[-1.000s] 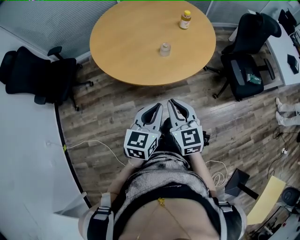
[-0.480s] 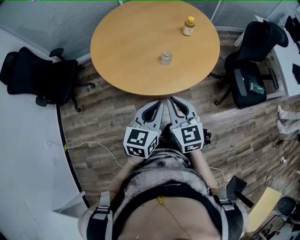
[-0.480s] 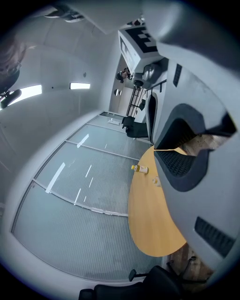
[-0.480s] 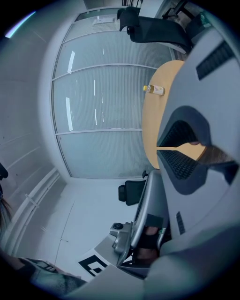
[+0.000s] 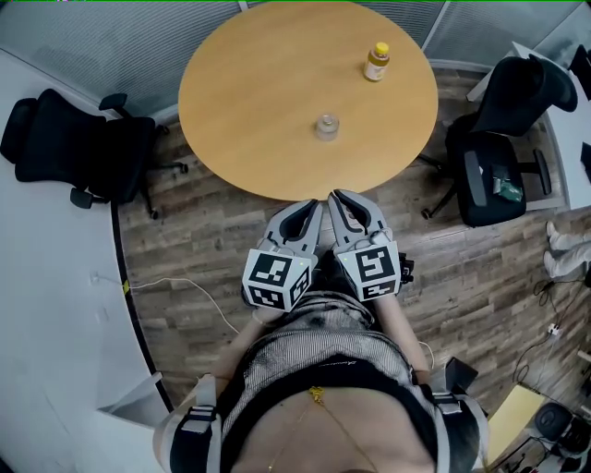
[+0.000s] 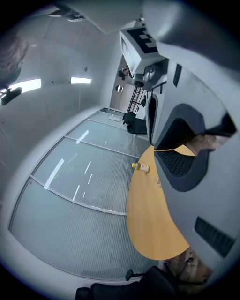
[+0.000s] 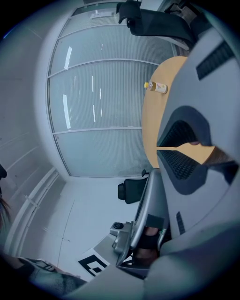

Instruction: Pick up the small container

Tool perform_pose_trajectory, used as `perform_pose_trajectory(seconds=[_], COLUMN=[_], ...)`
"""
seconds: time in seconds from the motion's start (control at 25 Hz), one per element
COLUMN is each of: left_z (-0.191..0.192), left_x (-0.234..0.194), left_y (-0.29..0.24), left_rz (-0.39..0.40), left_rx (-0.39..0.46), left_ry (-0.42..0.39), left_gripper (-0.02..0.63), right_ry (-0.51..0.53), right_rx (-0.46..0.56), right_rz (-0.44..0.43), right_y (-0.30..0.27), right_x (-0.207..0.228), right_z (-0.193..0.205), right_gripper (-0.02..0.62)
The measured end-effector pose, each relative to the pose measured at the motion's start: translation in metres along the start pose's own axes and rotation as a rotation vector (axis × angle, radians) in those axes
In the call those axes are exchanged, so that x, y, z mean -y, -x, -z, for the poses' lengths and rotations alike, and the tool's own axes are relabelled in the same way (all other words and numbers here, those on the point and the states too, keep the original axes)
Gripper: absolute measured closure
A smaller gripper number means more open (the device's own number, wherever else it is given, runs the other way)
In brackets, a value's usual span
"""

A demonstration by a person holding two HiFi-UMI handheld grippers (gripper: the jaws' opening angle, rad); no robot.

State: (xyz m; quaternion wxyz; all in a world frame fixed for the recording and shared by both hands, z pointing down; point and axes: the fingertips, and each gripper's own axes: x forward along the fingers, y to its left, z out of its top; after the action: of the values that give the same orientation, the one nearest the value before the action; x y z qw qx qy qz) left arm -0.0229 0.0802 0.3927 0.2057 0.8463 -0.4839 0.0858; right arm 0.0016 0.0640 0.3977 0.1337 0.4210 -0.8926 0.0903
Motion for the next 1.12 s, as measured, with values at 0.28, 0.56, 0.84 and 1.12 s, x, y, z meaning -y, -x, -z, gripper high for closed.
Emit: perform_pose_trajectory(seconds=[0.28,0.56,0.84,1.12], left_z=[-0.007,-0.012,-0.012,-0.01], left_x=[0.001,0.007,0.011,0.015], left_y=[-0.019,-0.038,-0.05,-0.051], left_rz=[-0.019,-0.049,-0.095,-0.135], left_rx=[0.003,0.014,0.027,0.04], left_ry=[0.006,0.01,0.031,0.044], left_gripper=[0.578,0.579,0.58,0.578], right_ry=[0.008,0.018,0.035,0.043], right_rx=[0.012,0.007,0.0,-0.005], right_rz=[-0.029,-0.053,-0.098,-0.13], right_y=[-0.006,-0.007,-0.007,-0.005], right_x=[0.018,0.039,0.05,0.054], right_z=[-0.005,-0.004,-0.001,0.004], right_gripper=[0.561,0.561,0.561,0.561])
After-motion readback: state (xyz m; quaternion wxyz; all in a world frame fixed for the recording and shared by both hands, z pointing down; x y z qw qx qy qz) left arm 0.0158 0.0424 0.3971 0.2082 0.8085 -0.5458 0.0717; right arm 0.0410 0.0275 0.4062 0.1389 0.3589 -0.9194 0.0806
